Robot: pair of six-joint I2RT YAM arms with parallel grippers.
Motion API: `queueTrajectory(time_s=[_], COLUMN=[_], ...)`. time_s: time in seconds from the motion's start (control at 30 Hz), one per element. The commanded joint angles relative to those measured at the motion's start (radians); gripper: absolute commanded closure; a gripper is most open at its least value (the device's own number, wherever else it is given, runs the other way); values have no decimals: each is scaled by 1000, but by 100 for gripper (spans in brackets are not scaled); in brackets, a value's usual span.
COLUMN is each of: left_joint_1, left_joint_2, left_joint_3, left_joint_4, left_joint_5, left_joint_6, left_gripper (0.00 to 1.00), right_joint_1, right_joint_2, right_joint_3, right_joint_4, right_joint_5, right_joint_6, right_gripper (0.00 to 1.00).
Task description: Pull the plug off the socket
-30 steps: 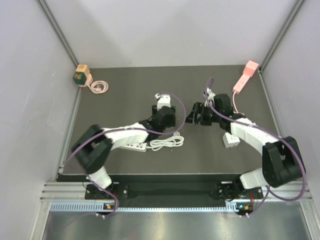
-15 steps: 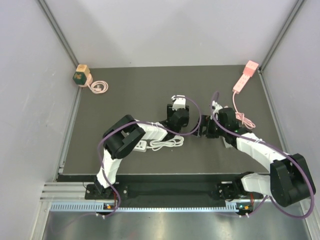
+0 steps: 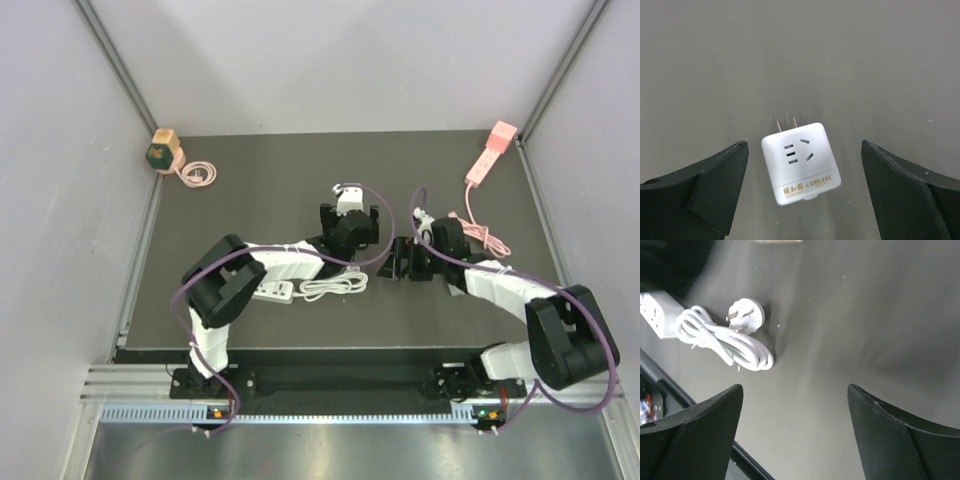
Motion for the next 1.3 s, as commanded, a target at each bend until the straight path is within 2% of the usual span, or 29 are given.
queueTrajectory(time_s=[0.0, 0.13, 0.17, 0.3, 0.4, 0.53, 0.67, 0.77, 0.87, 1.0, 1.07, 1.17, 1.27], left_joint_1=[12, 65, 82, 156, 191, 245, 291, 303, 305, 305, 307, 307, 307], left_joint_2=[-145, -283, -315, -542, -710, -897, -1053, -1124, -1171, -1205, -1207, -1211, -1230], left_joint_3=[-7, -25, -30, -116, -200, -254, -264, -257, -242, -241, -240, -223, -223], left_joint_4=[-65, -224, -290, -381, -465, -600, -726, -799, -849, -861, -870, -893, -899], left_joint_5=[25, 36, 72, 188, 197, 188, 205, 199, 188, 191, 194, 206, 220], left_joint_6=[-2, -45, -60, -76, -59, -30, -10, 1, 15, 44, 47, 35, 28], left_gripper=[2, 2, 2, 5, 5, 5, 6, 6, 6, 6, 6, 6, 6], right_joint_1=[0, 54, 94, 164, 188, 243, 371, 441, 476, 539, 574, 600, 614], right_joint_2=[62, 172, 189, 278, 358, 454, 542, 593, 651, 781, 815, 858, 858], right_joint_3=[51, 89, 98, 175, 201, 282, 374, 475, 529, 730, 820, 862, 839], right_joint_4=[94, 154, 183, 207, 272, 276, 257, 192, 192, 131, 96, 108, 157], right_joint_5=[-102, -154, -157, -119, -111, -99, -80, 7, -37, -25, 28, 103, 172], right_joint_6=[-27, -18, -18, -19, 21, 25, 16, -21, -10, 10, 54, 146, 240], right_gripper=[16, 19, 19, 20, 27, 42, 50, 49, 50, 50, 52, 58, 53])
